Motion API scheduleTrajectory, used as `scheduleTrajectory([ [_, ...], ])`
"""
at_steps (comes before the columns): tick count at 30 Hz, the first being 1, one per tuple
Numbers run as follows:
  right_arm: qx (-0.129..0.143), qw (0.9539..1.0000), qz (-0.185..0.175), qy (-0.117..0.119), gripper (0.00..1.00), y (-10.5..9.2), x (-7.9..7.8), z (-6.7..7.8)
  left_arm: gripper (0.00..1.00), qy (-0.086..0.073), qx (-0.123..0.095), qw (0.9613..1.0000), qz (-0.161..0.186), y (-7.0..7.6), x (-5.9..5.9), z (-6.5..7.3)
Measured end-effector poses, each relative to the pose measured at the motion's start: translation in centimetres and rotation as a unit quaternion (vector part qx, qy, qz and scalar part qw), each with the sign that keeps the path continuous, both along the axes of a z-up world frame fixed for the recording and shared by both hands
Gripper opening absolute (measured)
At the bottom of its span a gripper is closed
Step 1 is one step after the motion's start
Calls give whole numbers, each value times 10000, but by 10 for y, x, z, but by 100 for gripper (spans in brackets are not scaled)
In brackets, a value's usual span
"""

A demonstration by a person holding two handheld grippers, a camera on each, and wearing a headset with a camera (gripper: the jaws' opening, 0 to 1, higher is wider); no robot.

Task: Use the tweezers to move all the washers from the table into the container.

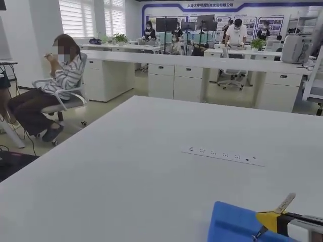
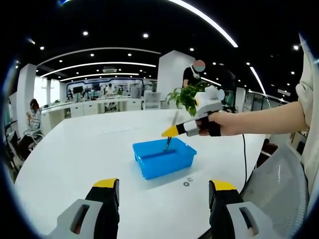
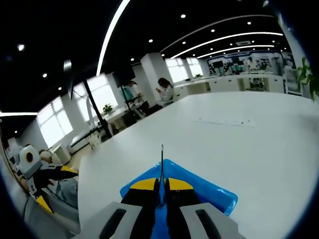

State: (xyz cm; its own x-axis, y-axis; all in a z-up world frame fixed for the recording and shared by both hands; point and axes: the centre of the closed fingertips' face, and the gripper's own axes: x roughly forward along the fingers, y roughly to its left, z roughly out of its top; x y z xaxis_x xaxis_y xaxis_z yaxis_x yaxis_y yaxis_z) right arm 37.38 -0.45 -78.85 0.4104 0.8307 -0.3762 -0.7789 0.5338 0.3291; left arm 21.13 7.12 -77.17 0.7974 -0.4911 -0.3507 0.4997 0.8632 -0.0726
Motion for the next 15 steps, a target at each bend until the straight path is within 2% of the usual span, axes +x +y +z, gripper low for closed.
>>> scheduleTrajectory([
  [9,-308,9995,32,99,3,-2,7,-20,74,1,-5,10000,22,0,0,0],
  [15,-436,9990,3,111,3,-3,9,-28,74,21,-10,10000,14,0,0,-1],
])
